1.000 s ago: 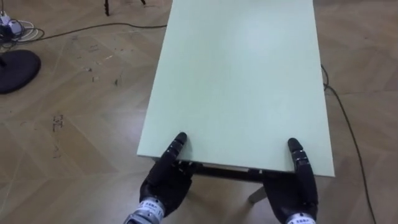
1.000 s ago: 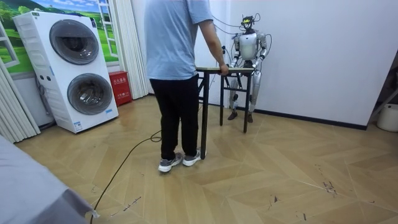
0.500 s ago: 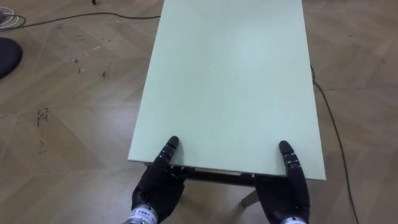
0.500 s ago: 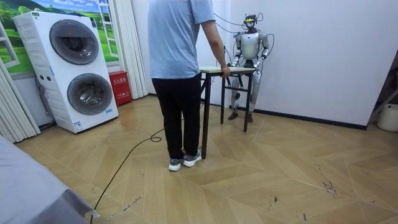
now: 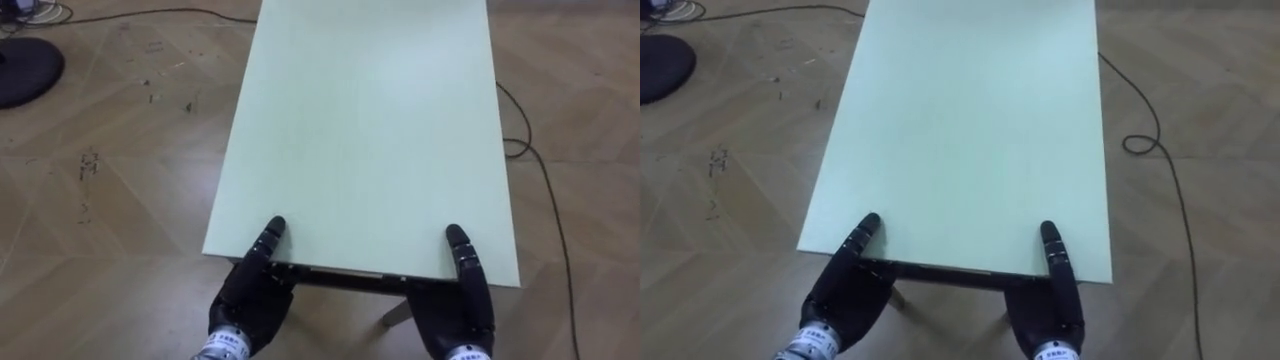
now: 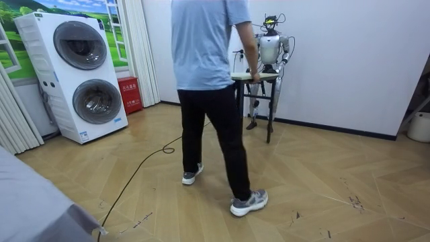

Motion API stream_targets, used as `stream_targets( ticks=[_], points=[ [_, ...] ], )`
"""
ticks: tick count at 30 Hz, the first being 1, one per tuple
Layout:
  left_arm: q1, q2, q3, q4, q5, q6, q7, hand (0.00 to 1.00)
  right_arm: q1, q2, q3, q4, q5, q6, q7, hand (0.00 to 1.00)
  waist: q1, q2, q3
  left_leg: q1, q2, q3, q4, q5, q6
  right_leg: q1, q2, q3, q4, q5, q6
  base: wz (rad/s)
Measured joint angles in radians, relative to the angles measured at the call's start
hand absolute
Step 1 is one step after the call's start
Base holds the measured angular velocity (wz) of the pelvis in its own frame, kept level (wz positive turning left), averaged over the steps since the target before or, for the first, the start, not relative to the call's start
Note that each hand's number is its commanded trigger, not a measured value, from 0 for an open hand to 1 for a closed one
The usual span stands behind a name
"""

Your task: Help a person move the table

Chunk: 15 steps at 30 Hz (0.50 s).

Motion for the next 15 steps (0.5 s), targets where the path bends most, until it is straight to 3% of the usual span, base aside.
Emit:
stream_targets(
  ticks=[4, 8, 12, 13, 15],
  points=[
    [0.006, -0.007, 0.002, -0.008, -0.002, 0.0, 0.0, 1.0, -0.01, 0.0, -0.007, -0.001, -0.02, 0.002, 0.0, 1.0, 0.002, 0.018, 0.0025, -0.029, -0.002, -0.056, 0.015, -0.001, -0.001, 0.009, -0.003, -0.043, 0.003, -0.003, 0.003, 0.39],
    [0.005, -0.01, 0.003, -0.014, -0.007, -0.002, 0.002, 1.0, -0.031, -0.015, -0.005, -0.002, -0.02, -0.001, -0.002, 1.0, 0.005, 0.022, 0.0025, -0.041, -0.019, -0.087, 0.038, -0.001, 0.0, 0.009, -0.022, -0.044, 0.036, -0.032, 0.01, 0.35],
    [0.005, -0.02, 0.001, -0.014, -0.001, -0.014, 0.007, 1.0, -0.037, -0.015, 0.003, -0.003, -0.019, -0.002, -0.011, 1.0, 0.004, 0.033, 0.0056, -0.047, -0.038, -0.08, 0.064, -0.009, 0.013, -0.02, -0.07, -0.046, 0.168, -0.071, 0.019, 0.41],
    [0.005, -0.023, 0.0, -0.014, -0.002, -0.014, 0.008, 1.0, -0.036, -0.016, -0.001, -0.002, -0.019, -0.001, -0.011, 1.0, -0.001, 0.044, 0.0121, -0.047, -0.045, -0.088, 0.071, -0.015, 0.019, -0.032, -0.088, -0.044, 0.231, -0.073, 0.02, 0.52],
    [0.006, -0.024, -0.009, -0.011, 0.0, -0.014, 0.014, 1.0, -0.027, -0.016, -0.01, -0.002, -0.019, 0.001, -0.011, 1.0, -0.014, 0.047, 0.0145, -0.043, -0.065, -0.13, 0.079, -0.019, 0.026, -0.059, -0.123, -0.021, 0.337, -0.077, 0.022, 0.69]
  ],
)
